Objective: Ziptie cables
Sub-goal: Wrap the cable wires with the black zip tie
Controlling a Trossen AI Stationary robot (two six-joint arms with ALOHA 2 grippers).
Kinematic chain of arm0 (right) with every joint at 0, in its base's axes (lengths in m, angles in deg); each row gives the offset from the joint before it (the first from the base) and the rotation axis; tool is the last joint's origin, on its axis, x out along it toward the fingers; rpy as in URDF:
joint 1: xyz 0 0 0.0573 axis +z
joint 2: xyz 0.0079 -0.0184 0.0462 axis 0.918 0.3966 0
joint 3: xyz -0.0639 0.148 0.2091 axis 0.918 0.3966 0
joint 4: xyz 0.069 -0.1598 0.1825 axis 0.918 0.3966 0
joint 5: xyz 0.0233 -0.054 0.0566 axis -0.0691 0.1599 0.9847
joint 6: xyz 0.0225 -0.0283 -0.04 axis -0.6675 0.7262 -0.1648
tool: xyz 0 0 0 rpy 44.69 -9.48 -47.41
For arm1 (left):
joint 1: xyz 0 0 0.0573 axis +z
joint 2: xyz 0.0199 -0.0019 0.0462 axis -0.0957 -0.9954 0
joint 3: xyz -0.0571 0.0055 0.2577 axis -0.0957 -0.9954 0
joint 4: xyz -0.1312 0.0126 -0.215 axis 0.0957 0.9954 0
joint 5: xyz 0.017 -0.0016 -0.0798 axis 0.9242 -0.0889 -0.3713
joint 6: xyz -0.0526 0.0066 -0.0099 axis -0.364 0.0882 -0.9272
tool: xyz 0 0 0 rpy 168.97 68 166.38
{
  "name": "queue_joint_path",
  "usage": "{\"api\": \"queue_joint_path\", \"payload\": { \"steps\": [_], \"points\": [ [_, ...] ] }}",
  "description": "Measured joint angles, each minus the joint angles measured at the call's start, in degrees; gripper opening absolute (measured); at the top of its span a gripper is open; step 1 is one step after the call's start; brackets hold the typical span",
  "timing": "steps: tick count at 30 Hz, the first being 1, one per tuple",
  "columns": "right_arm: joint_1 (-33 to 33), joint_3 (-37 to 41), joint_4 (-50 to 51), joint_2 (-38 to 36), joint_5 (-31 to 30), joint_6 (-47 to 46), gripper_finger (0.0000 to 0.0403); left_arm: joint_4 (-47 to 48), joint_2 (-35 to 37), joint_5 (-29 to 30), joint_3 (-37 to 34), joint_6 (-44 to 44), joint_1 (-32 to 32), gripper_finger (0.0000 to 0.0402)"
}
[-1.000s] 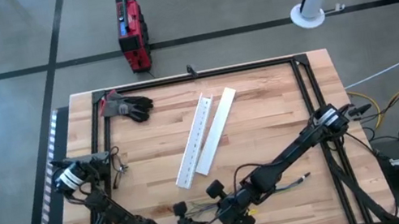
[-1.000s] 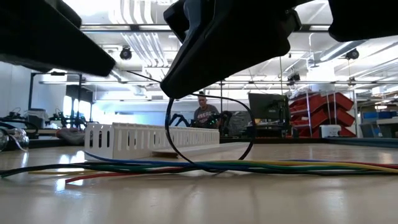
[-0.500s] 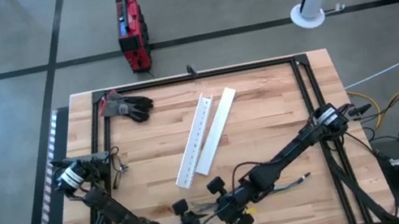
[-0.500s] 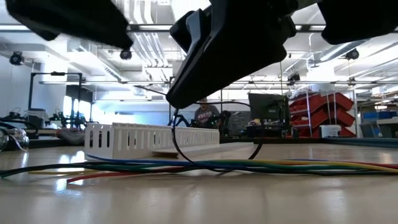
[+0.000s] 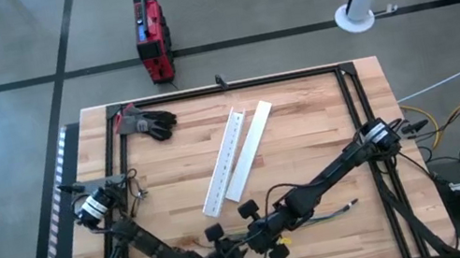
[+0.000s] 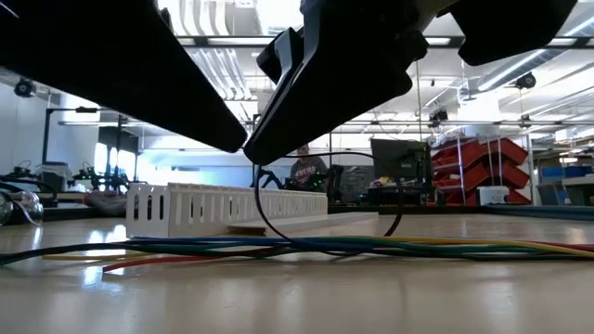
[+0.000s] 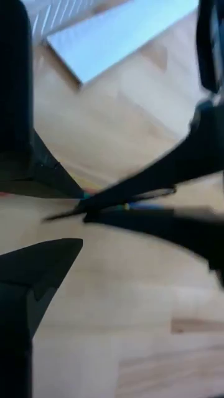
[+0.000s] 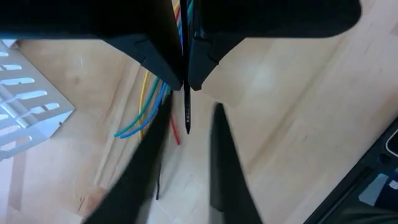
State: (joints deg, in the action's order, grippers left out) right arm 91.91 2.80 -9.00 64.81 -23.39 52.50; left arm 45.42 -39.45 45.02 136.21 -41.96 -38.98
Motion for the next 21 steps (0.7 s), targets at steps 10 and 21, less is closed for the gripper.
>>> {"api": "queue_joint_path", "payload": {
  "steps": [10, 21],
  "points": [
    [0.00, 0.00, 0.03, 0.04, 0.14, 0.16, 0.0007, -0.09, 0.04, 1.07, -0.82, 1.30, 0.99, 0.0078],
    [-0.02, 0.00, -0.05, 0.04, 0.02, 0.52, 0.0007, -3.26, 0.04, -2.29, -4.30, -0.27, 1.65, 0.0051]
  ]
}}
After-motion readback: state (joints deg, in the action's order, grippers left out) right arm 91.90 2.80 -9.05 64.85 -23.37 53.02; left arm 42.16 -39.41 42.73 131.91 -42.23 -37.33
